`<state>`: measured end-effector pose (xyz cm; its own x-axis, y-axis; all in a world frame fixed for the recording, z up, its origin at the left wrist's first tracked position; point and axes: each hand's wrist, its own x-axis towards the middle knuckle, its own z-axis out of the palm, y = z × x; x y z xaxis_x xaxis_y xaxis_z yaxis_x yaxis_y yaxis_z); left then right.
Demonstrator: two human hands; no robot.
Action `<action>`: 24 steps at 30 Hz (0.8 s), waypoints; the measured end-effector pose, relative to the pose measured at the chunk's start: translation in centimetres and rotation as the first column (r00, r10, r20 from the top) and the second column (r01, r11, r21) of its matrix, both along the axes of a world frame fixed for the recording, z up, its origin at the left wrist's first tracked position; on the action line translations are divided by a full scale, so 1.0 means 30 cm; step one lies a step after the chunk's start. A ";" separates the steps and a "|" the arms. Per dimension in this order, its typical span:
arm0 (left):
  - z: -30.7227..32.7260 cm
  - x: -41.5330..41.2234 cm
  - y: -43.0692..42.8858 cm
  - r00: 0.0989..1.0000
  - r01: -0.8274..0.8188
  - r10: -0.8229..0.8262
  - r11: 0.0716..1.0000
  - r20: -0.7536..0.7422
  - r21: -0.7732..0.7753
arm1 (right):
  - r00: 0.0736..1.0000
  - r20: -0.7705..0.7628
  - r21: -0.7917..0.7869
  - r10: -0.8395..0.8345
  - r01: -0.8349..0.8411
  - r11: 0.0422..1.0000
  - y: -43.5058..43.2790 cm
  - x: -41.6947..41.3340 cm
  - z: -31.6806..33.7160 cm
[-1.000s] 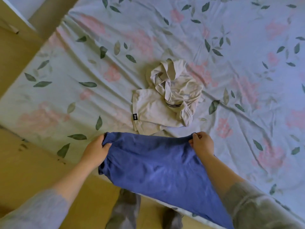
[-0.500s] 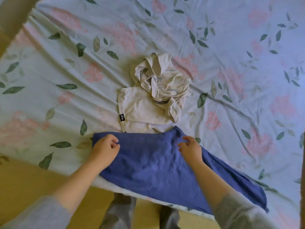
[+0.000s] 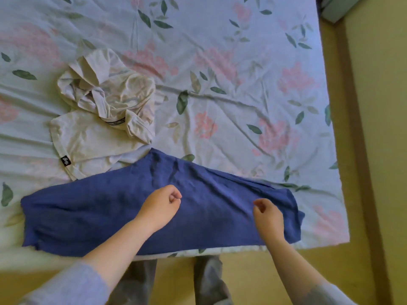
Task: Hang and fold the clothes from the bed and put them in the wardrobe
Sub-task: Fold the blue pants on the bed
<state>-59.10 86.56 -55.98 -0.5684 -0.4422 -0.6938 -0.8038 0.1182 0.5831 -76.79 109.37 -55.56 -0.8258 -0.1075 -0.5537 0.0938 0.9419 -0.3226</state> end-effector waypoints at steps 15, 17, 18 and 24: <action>-0.140 -0.419 0.501 0.969 0.248 -0.248 0.969 0.003 -0.011 | 0.980 0.000 -0.023 -0.198 0.198 0.980 0.477 -0.332 -0.145; -0.167 -0.448 0.517 0.966 0.260 -0.260 0.965 0.016 -0.023 | 0.976 -0.010 -0.095 -0.218 0.216 0.972 0.484 -0.357 -0.152; -0.178 -0.462 0.521 0.964 0.264 -0.264 0.964 0.021 -0.034 | 0.979 -0.051 -0.140 -0.199 0.190 0.972 0.490 -0.357 -0.154; -0.208 -0.471 0.537 0.959 0.281 -0.277 0.955 0.054 -0.098 | 0.987 -0.160 -0.362 -0.019 -0.041 0.931 0.608 -0.142 -0.133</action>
